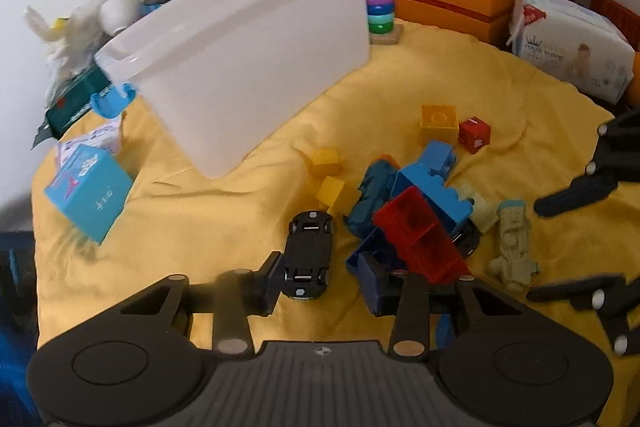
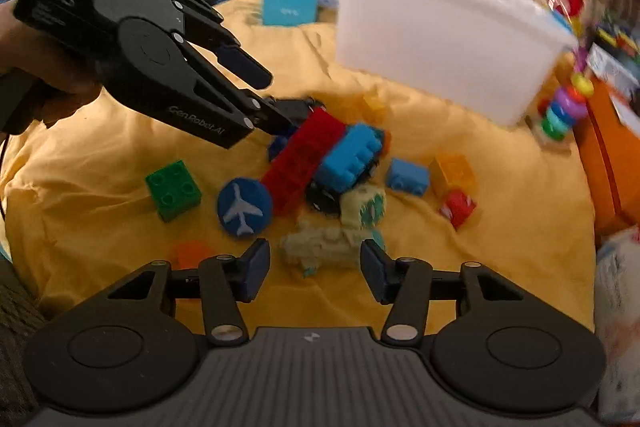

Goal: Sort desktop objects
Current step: 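Grasp the teal robot figure with the left tool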

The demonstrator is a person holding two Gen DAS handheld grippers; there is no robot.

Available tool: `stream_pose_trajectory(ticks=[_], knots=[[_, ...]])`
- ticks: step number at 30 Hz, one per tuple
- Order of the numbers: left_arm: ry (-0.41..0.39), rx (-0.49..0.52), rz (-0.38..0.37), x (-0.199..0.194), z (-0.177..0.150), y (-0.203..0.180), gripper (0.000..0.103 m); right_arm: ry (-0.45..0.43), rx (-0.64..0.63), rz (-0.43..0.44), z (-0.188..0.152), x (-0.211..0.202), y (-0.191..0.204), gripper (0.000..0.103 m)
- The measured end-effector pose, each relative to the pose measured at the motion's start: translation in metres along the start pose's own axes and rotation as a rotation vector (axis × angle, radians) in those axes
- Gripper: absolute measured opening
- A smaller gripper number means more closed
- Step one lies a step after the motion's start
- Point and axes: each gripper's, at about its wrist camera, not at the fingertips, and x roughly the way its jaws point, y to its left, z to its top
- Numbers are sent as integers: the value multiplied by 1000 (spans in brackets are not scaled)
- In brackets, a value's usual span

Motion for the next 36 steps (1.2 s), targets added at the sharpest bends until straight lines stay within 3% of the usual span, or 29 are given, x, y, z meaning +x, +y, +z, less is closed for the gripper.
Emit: stream_pose_trajectory(ticks=[4, 12, 15, 17, 24, 30, 32, 34, 35, 36], knots=[[-34, -4, -65, -10, 1, -2, 45, -8, 98, -36, -3, -5, -15, 54], [-19, 51, -93, 9, 25, -3, 43, 62, 130, 80, 7, 16, -13, 61], [-10, 113, -139, 16, 38, -12, 43, 54, 131, 24, 8, 23, -9, 50], [12, 158, -157, 25, 46, -21, 43, 52, 135, 12, 6, 21, -13, 33], [70, 212, -179, 48, 62, -29, 44, 62, 145, -60, -10, 8, -37, 27], [149, 156, -313, 52, 62, -15, 51, 67, 77, -100, -15, 0, -41, 28], [134, 124, -363, 50, 57, -16, 50, 61, 104, -88, -17, 1, -52, 32], [104, 123, -334, 50, 53, -22, 39, 43, 125, -64, -17, 1, -53, 36], [107, 105, -306, 53, 52, -23, 27, 40, 127, -57, -16, 1, -54, 36], [115, 79, -285, 55, 50, -24, 27, 38, 125, -52, -15, 1, -55, 36]])
